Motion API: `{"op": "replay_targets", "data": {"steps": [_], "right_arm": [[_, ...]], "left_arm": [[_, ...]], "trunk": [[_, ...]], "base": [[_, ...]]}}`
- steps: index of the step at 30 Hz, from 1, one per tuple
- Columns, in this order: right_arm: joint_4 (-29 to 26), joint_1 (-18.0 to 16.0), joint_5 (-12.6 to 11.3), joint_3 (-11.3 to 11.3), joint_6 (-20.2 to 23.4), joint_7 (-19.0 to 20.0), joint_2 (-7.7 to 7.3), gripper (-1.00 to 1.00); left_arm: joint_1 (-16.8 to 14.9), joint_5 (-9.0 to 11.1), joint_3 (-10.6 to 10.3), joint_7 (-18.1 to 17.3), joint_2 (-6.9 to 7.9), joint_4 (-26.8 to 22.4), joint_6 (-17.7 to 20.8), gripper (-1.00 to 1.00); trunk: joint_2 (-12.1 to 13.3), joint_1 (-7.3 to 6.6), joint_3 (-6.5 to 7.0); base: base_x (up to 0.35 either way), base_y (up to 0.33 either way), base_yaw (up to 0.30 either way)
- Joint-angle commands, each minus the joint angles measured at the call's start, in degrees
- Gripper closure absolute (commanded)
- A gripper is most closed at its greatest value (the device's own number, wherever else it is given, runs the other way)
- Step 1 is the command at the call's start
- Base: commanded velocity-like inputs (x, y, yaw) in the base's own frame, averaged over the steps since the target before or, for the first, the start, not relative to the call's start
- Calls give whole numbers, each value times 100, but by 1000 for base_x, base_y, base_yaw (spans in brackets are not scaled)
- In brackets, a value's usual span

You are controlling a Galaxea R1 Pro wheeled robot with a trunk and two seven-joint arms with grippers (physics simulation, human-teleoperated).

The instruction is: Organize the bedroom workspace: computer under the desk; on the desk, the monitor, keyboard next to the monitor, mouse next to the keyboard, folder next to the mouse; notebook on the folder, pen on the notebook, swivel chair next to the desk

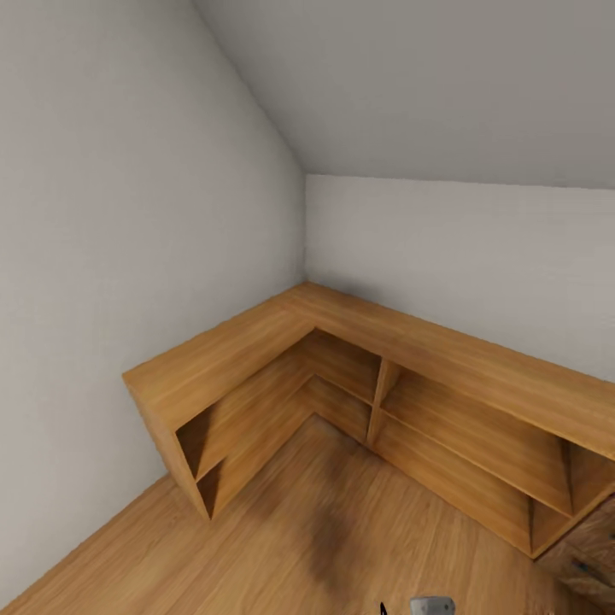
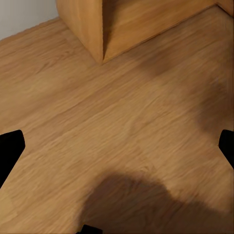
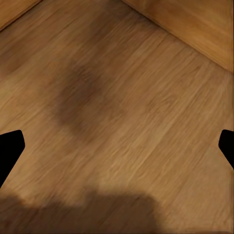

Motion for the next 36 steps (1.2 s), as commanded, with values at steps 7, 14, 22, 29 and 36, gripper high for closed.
{"op": "replay_targets", "data": {"steps": [7,14,22,29,36], "right_arm": [[13,-5,61,-46,-20,-29,4,-100],[14,-6,61,-46,-20,-29,4,-100],[18,-6,61,-46,-20,-29,9,-100],[19,-4,61,-46,-24,-29,25,-100],[20,-4,61,-46,-28,-40,48,-100]], "left_arm": [[4,-27,21,15,-2,-12,-2,-100],[4,-27,21,21,-1,-12,-2,-100],[4,-27,21,23,-1,-12,3,-100],[4,-27,21,24,1,32,3,-100],[4,-24,21,24,6,67,-1,-100]], "trunk": [[-4,1,-5],[-4,1,-5],[-4,1,-5],[-4,1,-5],[-4,1,-3]], "base": [[183,35,-258],[303,18,-258],[327,3,-244],[226,1,-240],[59,0,-254]]}}
